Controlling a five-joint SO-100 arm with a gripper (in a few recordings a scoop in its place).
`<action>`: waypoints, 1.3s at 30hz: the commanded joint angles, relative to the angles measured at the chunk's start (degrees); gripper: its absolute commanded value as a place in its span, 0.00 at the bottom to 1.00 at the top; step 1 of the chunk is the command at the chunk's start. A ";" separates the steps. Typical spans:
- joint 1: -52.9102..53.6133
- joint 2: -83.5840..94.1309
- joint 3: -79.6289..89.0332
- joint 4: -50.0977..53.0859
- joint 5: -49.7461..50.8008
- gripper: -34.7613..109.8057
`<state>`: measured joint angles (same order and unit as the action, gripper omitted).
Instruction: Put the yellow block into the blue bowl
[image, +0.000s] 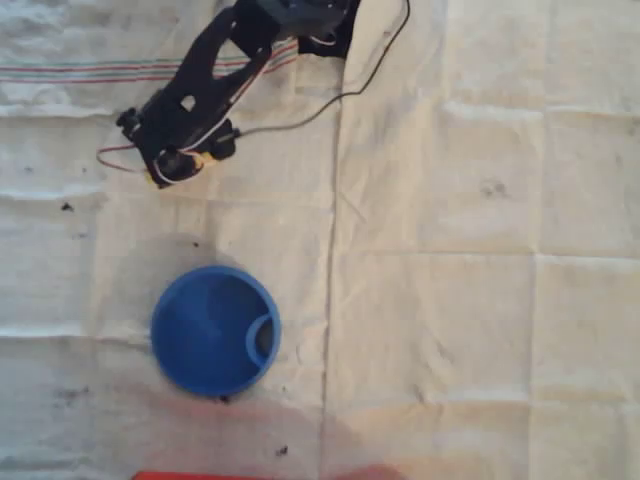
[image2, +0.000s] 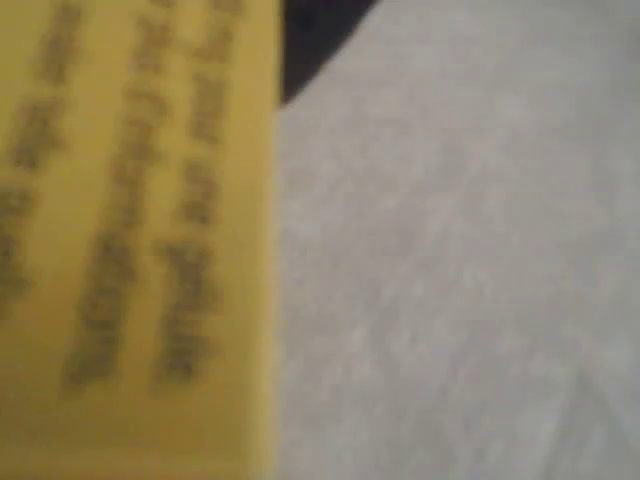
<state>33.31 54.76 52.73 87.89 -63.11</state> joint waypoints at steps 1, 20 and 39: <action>-5.54 16.35 -3.87 0.00 6.15 0.24; -23.38 18.28 -3.08 -27.95 19.86 0.24; -19.25 4.75 -3.78 -47.99 19.07 0.25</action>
<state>13.01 57.30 52.91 43.07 -44.03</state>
